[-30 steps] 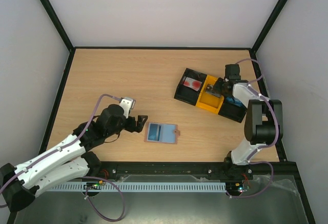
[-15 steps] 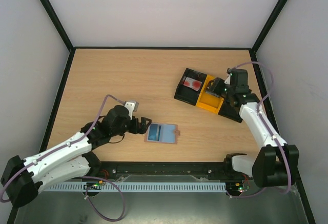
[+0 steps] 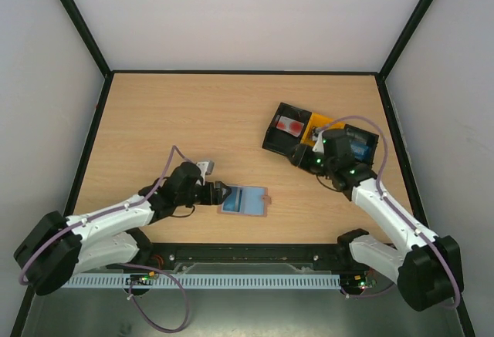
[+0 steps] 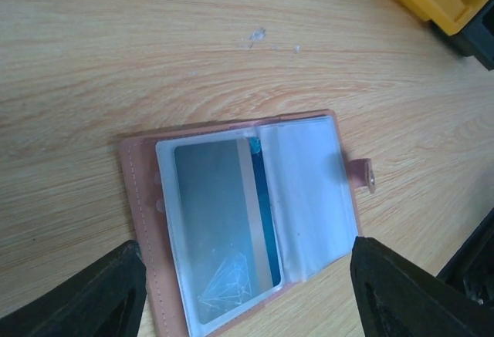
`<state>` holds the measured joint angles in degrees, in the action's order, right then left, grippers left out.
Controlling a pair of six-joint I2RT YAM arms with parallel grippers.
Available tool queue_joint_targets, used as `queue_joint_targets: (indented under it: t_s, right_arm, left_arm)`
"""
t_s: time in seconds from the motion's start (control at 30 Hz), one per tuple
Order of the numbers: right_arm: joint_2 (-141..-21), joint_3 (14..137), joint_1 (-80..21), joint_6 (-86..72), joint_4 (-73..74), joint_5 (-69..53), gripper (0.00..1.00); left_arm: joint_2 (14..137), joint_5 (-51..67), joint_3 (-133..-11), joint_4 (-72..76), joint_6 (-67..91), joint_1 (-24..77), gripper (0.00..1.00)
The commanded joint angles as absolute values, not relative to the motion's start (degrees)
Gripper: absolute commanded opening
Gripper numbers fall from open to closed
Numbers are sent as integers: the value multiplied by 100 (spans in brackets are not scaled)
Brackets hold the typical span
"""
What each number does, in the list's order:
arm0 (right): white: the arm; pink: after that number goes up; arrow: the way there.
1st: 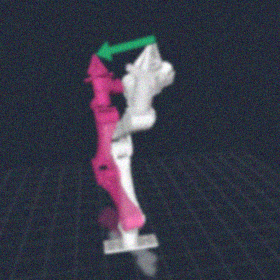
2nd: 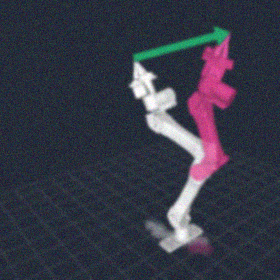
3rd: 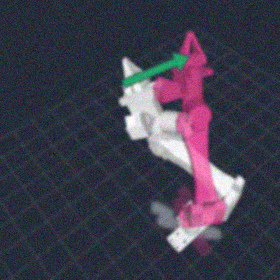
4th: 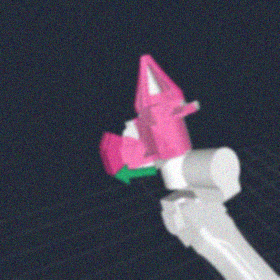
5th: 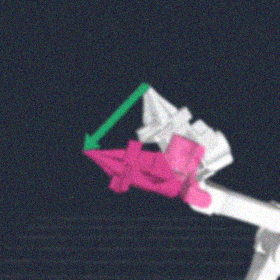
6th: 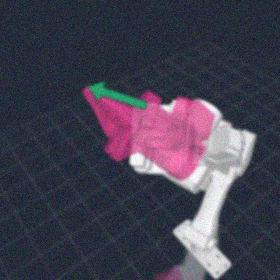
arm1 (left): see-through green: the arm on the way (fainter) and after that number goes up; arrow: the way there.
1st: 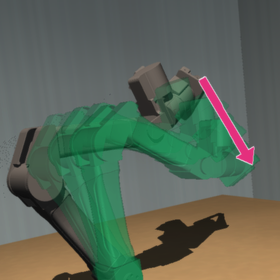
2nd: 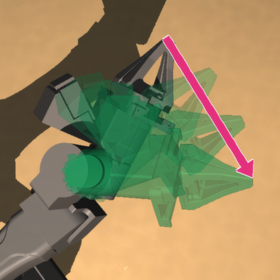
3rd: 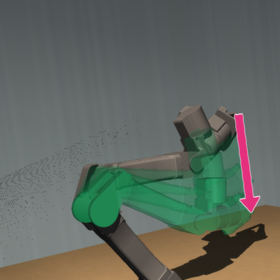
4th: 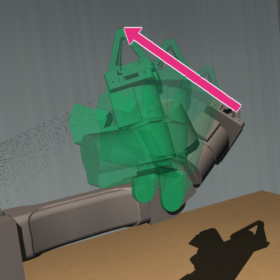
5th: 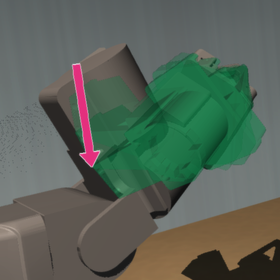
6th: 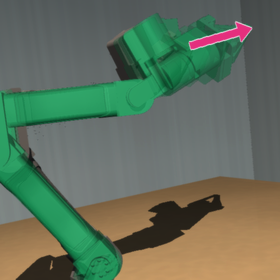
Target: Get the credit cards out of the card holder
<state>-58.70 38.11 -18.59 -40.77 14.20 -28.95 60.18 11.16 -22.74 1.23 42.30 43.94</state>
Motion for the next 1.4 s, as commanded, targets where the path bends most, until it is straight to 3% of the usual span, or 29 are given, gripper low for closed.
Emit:
queue_joint_targets:
  t_s: [0.0, 0.17, 0.37, 0.43, 0.87, 1.37]
  right_arm:
    - [-5660, 3395, -2548, -4707, 856, -2745, 45]
    - [-5710, 3124, -3400, -4945, 534, -2324, 42]
    - [-6047, 2940, -4074, -5274, -7, -2141, 41]
    - [-6199, 2907, -4265, -5359, -204, -2077, 40]
    - [-7306, 2881, -5146, -5731, -1302, -1919, 34]
    - [-8219, 2621, -5246, -5993, -2401, -1890, 24]
  left_arm:
    - [6342, 1457, -2099, 894, 4511, 4340, 71]
    - [6772, 1506, -2004, 1164, 4551, 4334, 62]
    - [7196, 1531, -1887, 1531, 4580, 4333, 32]
    - [7310, 1537, -1885, 1570, 4571, 4333, 27]
    - [7694, 1587, -1755, 1688, 4619, 4333, 14]
    - [7683, 1747, -1609, 1824, 4601, 4332, 14]
